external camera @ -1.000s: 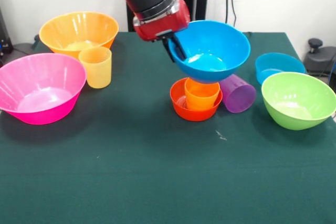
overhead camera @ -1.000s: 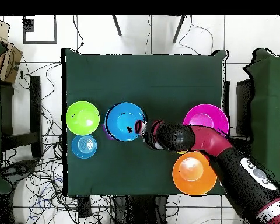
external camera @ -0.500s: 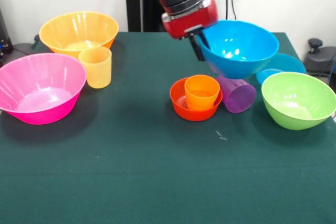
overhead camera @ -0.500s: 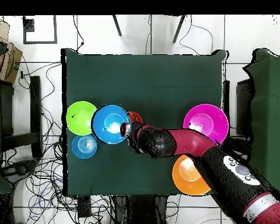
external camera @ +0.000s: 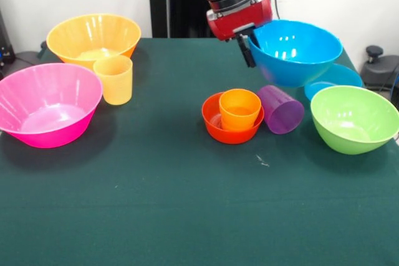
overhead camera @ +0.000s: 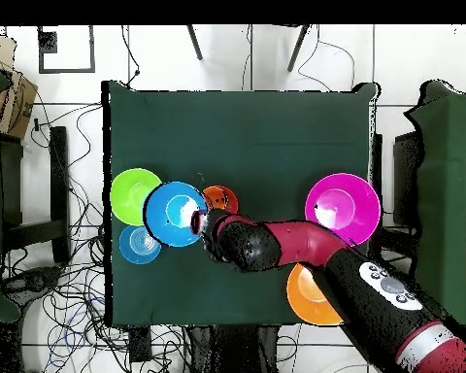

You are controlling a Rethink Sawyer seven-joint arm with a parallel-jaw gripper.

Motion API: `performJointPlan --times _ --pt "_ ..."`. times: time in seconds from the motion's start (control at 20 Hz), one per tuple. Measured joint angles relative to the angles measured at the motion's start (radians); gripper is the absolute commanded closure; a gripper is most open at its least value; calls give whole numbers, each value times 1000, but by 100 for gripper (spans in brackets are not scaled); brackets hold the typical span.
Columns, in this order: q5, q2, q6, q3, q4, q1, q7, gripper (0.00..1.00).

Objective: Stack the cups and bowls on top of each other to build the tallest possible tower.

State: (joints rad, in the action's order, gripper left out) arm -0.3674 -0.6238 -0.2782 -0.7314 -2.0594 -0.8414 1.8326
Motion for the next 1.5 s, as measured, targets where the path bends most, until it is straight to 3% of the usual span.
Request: performJointPlan --times 1.5 --pt "0 5 0 7 -6 -61 0 100"
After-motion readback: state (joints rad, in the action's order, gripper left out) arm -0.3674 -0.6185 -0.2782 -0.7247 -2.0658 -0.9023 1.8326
